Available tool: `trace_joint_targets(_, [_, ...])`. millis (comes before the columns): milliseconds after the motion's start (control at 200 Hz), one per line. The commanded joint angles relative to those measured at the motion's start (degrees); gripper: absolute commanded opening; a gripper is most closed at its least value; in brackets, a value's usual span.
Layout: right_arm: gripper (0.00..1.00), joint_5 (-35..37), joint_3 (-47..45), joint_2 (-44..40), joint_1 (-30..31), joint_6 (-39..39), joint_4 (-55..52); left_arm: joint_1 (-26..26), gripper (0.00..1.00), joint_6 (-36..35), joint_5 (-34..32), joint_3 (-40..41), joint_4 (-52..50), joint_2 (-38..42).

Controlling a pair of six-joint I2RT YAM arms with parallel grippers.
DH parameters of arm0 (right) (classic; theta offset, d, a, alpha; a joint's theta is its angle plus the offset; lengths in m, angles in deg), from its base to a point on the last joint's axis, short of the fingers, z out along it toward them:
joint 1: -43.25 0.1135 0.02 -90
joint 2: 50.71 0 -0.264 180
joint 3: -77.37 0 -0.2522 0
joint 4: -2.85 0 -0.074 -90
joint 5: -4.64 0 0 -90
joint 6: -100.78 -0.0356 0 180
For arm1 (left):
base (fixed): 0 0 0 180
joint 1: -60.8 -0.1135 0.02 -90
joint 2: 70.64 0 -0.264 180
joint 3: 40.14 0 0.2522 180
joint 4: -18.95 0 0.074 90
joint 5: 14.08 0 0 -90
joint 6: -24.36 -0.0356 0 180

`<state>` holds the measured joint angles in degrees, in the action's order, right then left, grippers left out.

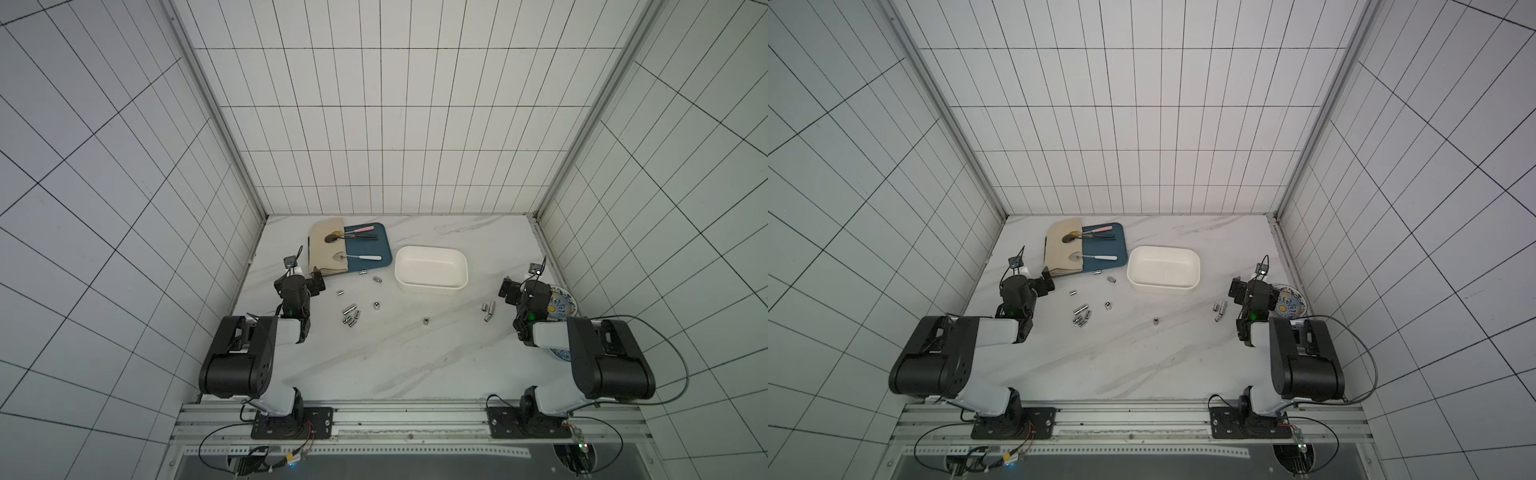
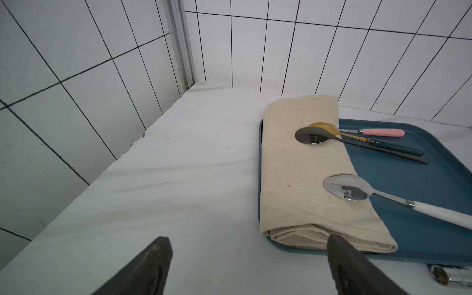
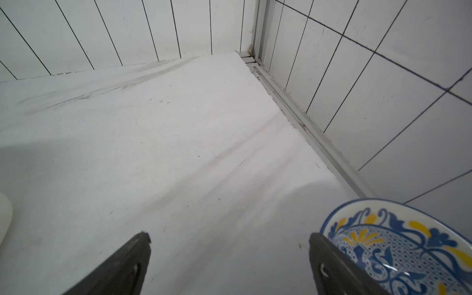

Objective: Put the socket on the desktop into the storage box
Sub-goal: Pick up the socket head from the center of the board.

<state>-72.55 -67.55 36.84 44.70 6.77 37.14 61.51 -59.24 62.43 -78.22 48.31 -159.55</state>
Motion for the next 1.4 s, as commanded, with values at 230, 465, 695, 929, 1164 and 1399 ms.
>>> trace_joint_targets(230, [0.99, 0.4, 2.3, 0.7, -0.5, 0.6, 0.7, 0.2, 0.98, -0.8, -0.3, -1.2, 1.6, -0.6])
trace_joint_targets(465, [0.99, 0.4, 2.3, 0.7, -0.5, 0.6, 0.7, -0.3, 0.98, -0.6, 0.9, -1.4, 1.2, -0.6])
trace_joint_targets(695, [0.99, 0.4, 2.4, 0.7, -0.5, 0.5, 0.7, -0.5, 0.98, -0.4, 1.2, -1.5, 1.1, -0.7])
trace_joint_targets(929, [0.99, 0.3, 2.1, 0.5, -0.5, 0.5, 0.8, -0.7, 0.98, -0.3, 2.0, -1.5, 0.8, -0.5])
trace_joint_targets(1164, [0.99, -3.3, 12.4, -5.6, -0.4, 2.3, -21.1, -0.3, 0.98, 3.3, -9.3, -9.7, -17.2, 4.3])
trace_joint_targets(1399, [0.99, -9.2, 17.3, -15.6, -0.4, -4.6, -32.9, 0.1, 0.98, 15.2, -12.0, -22.1, -38.8, 10.7])
